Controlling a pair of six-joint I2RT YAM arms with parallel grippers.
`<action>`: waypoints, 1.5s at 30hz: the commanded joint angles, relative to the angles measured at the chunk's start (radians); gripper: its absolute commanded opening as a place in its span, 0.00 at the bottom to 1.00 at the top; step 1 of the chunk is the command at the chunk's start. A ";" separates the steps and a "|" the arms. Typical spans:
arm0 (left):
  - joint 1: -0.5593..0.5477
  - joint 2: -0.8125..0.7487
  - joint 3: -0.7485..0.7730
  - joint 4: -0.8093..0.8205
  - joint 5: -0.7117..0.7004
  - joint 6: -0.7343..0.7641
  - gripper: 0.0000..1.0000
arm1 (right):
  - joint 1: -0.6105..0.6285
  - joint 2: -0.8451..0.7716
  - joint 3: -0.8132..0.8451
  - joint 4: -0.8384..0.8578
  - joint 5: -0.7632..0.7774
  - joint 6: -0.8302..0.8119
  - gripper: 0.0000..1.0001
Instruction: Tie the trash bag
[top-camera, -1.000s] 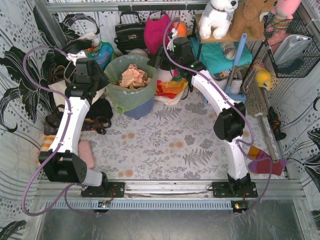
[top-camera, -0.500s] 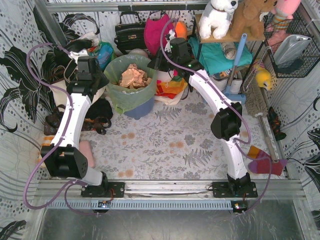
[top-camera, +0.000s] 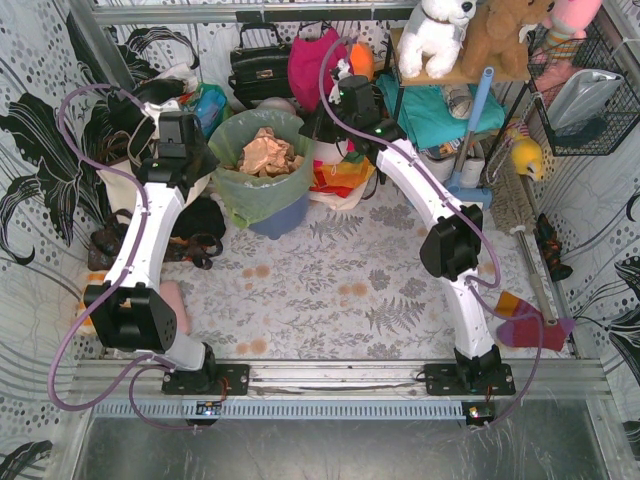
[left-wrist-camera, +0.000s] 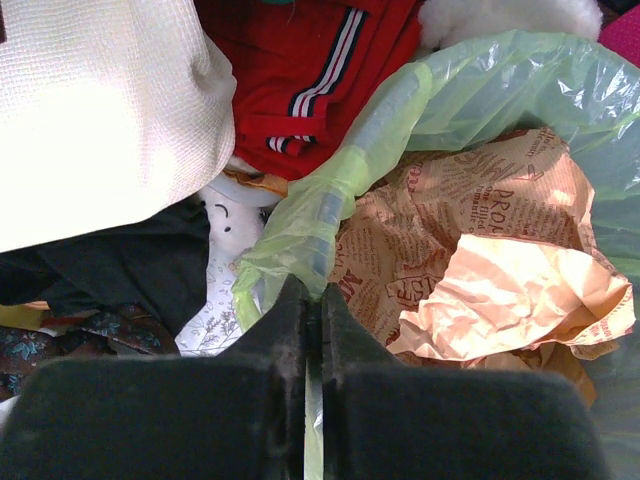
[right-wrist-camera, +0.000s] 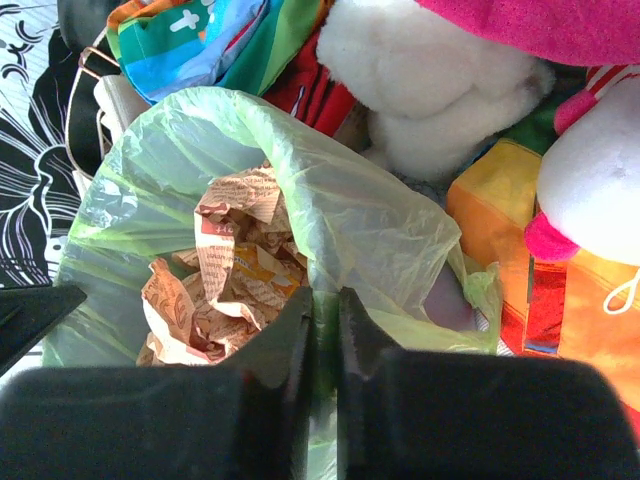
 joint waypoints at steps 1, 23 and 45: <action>0.004 0.010 0.052 0.018 0.033 0.023 0.00 | 0.008 0.002 0.036 -0.028 0.004 -0.019 0.00; -0.210 -0.163 0.087 -0.222 0.234 0.078 0.00 | 0.117 -0.443 -0.364 -0.175 0.128 -0.025 0.00; -0.757 -0.286 -0.066 -0.259 0.196 -0.084 0.00 | 0.347 -1.117 -0.887 -0.565 0.249 0.193 0.00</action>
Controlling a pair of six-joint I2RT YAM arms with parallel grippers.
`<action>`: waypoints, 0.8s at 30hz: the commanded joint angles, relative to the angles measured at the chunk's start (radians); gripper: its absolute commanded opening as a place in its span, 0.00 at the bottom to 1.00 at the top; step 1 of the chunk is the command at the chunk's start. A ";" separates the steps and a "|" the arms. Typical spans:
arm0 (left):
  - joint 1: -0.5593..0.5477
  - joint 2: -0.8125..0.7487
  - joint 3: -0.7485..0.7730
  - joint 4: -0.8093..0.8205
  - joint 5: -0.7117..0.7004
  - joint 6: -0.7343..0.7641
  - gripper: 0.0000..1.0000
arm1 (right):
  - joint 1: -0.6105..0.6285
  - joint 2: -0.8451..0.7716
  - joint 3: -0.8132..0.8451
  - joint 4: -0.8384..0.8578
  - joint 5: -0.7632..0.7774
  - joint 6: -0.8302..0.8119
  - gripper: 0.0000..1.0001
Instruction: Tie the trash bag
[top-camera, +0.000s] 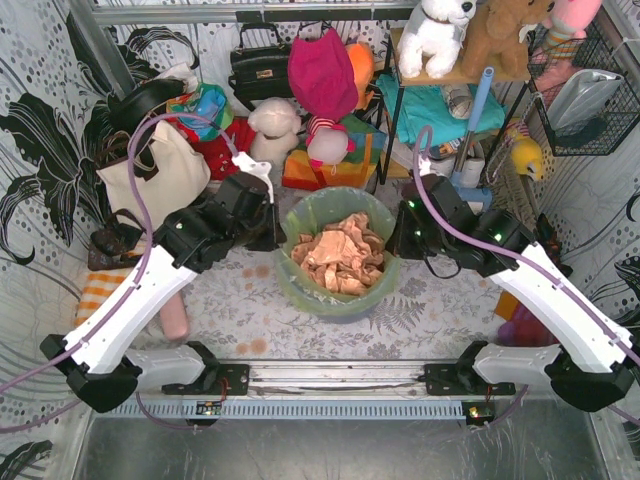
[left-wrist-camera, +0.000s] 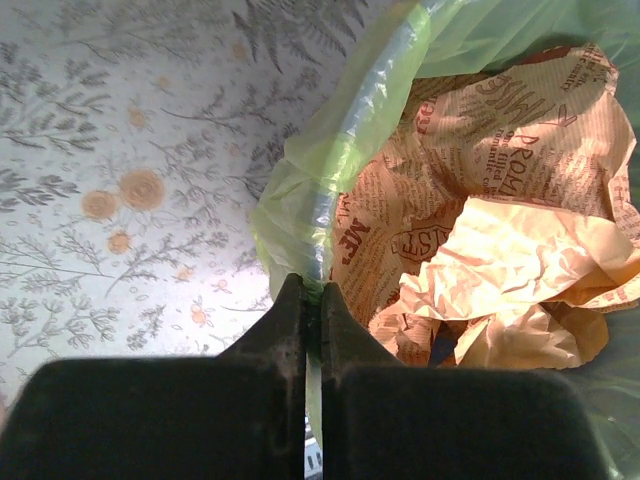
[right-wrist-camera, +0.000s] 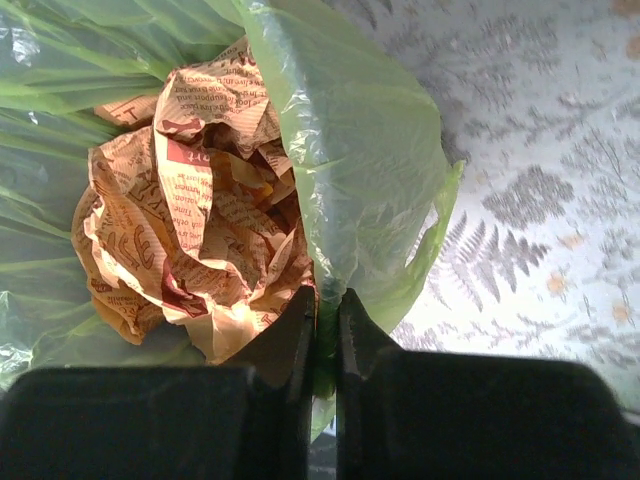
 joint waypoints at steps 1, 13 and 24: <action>-0.098 0.049 0.017 0.158 0.173 -0.035 0.00 | 0.054 -0.035 -0.013 0.076 -0.167 0.065 0.00; -0.103 0.136 0.113 0.070 0.088 -0.006 0.00 | 0.056 -0.099 -0.093 0.048 -0.198 0.101 0.00; -0.087 0.184 0.203 0.029 0.002 0.011 0.27 | 0.056 -0.095 -0.038 0.019 -0.110 0.064 0.45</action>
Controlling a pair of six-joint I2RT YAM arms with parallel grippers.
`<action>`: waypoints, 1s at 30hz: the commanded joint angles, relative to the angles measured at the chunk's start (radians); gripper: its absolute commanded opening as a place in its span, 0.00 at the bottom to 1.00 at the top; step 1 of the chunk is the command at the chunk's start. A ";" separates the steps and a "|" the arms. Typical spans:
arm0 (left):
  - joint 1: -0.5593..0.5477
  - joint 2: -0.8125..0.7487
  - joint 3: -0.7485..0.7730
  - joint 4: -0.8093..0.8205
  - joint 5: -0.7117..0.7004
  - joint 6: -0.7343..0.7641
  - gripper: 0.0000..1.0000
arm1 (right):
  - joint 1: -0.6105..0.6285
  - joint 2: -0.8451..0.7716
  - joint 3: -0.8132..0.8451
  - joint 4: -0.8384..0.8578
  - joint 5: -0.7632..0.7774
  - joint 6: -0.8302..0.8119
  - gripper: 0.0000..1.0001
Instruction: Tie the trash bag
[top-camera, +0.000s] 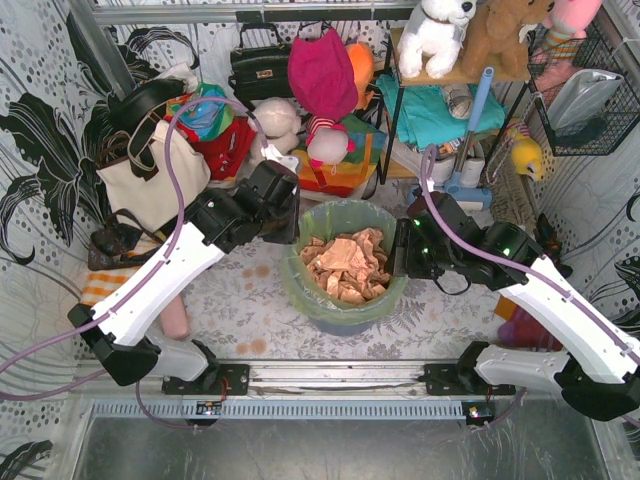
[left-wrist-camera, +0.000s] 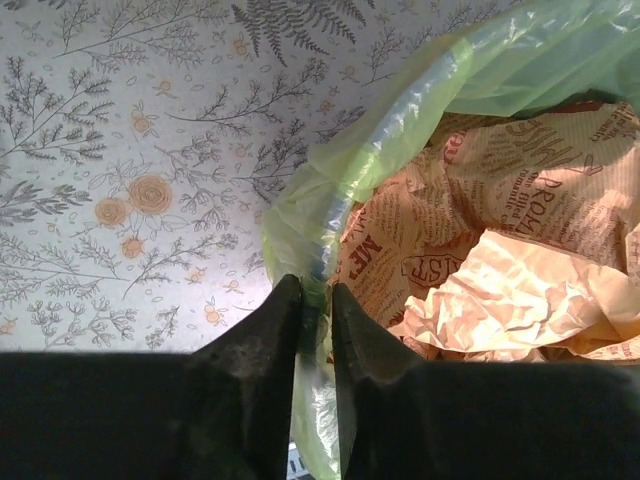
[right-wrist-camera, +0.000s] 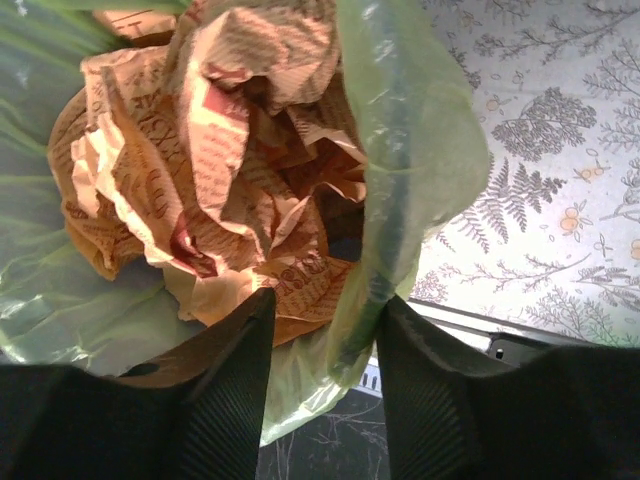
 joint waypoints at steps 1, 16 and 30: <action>-0.004 -0.008 0.045 0.140 0.056 -0.015 0.29 | 0.021 0.000 0.064 0.113 -0.036 -0.025 0.48; 0.108 -0.085 0.019 0.143 0.051 -0.030 0.39 | 0.019 -0.028 0.238 -0.022 0.367 -0.126 0.66; 0.275 -0.377 -0.561 0.353 0.231 -0.242 0.41 | -0.426 -0.052 -0.012 0.112 0.084 -0.321 0.64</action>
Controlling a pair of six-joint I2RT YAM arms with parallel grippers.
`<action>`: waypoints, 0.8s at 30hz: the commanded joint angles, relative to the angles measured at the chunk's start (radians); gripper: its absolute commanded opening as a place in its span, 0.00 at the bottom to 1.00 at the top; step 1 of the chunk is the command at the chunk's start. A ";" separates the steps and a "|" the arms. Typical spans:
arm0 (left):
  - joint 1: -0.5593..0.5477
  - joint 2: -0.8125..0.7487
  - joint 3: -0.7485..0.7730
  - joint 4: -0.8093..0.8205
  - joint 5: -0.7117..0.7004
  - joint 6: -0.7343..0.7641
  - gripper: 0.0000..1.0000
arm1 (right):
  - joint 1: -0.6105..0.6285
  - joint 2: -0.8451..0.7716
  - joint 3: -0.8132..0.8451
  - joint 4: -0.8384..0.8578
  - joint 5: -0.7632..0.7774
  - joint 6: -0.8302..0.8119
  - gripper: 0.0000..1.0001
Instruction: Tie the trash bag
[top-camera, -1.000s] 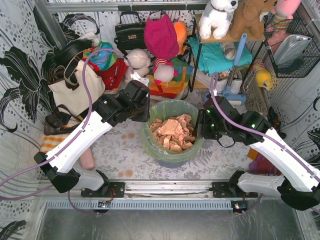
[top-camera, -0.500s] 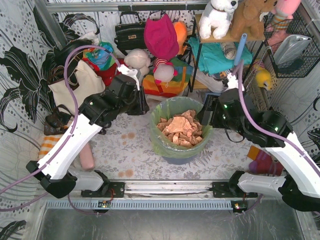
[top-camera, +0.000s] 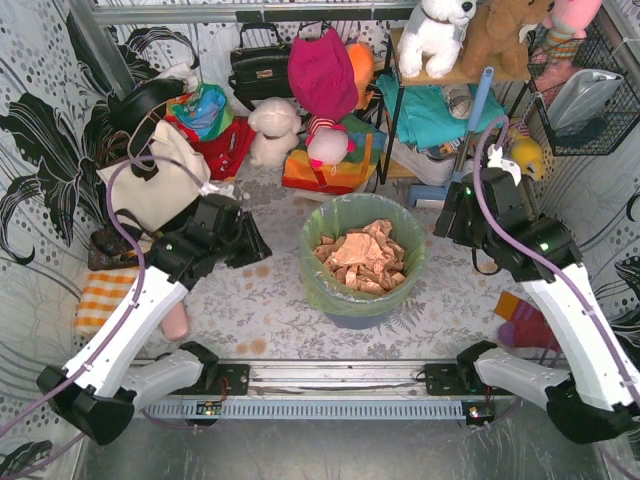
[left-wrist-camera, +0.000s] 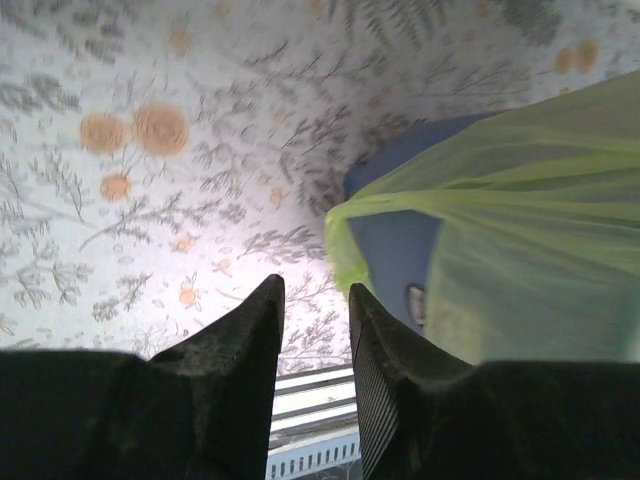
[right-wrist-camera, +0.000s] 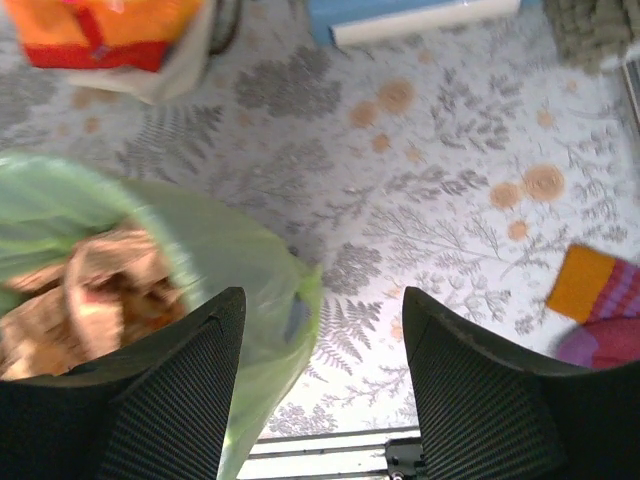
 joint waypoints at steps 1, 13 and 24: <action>0.029 -0.077 -0.177 0.186 0.138 -0.095 0.41 | -0.217 0.016 -0.133 0.127 -0.284 -0.142 0.63; -0.002 -0.122 -0.605 0.678 0.324 -0.194 0.46 | -0.420 0.039 -0.352 0.268 -0.474 -0.182 0.63; -0.049 0.027 -0.715 0.908 0.379 -0.199 0.59 | -0.422 0.067 -0.413 0.295 -0.489 -0.185 0.63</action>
